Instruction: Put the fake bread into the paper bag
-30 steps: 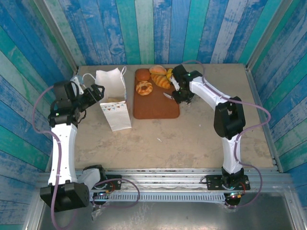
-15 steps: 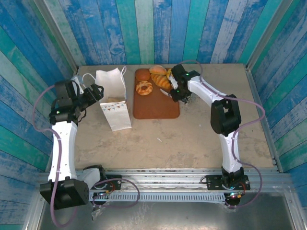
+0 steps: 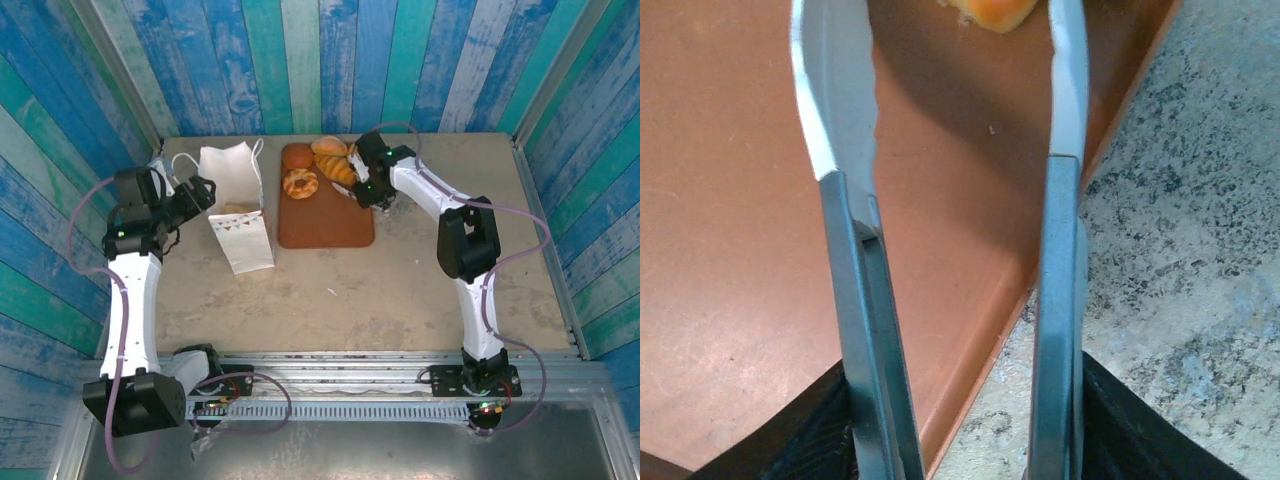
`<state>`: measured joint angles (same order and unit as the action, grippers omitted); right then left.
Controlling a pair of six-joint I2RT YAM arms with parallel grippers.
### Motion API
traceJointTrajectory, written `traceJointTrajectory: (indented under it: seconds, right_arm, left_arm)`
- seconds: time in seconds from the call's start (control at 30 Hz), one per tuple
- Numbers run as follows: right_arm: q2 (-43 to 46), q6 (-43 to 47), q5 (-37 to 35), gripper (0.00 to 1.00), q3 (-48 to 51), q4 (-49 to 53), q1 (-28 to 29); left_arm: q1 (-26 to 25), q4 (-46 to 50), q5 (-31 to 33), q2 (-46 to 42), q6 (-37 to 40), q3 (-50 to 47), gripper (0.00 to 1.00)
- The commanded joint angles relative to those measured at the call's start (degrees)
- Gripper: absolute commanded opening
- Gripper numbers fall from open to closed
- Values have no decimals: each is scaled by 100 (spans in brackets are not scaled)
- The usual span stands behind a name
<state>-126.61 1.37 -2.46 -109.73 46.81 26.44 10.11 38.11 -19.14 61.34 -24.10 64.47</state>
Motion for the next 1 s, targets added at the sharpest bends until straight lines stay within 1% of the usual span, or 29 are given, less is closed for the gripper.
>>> traceJointTrajectory:
  seconds: [0.0,0.07,0.27,0.5,0.6,0.7,0.83,0.97]
  right_arm:
    - [-88,31,39,46,-166,-87,-7]
    - [-29,39,44,41,-107,-92,-7]
    - [557,-30,-58,33,415,-101,9]
    - [1754,-309,-136,33,1873,-249,166]
    - [2213,-514,-54,35,2541,-359,230]
    - [2474,-642,19,43,2900,-399,264]
    - [2631,-686,-159,55,3036,-387,252]
    - [2580,-616,-228,61,2936,-387,256]
  left_arm:
    - [-9,26,46,60,87,152,94]
    - [-9,44,61,51,102,158,94]
    - [-9,100,95,19,149,198,94]
    - [-9,107,110,-43,165,180,94]
    - [-9,101,121,-52,172,176,94]
    - [-11,66,113,-52,144,180,94]
    - [-9,48,91,-78,117,180,94]
    - [-10,100,111,-122,149,176,94]
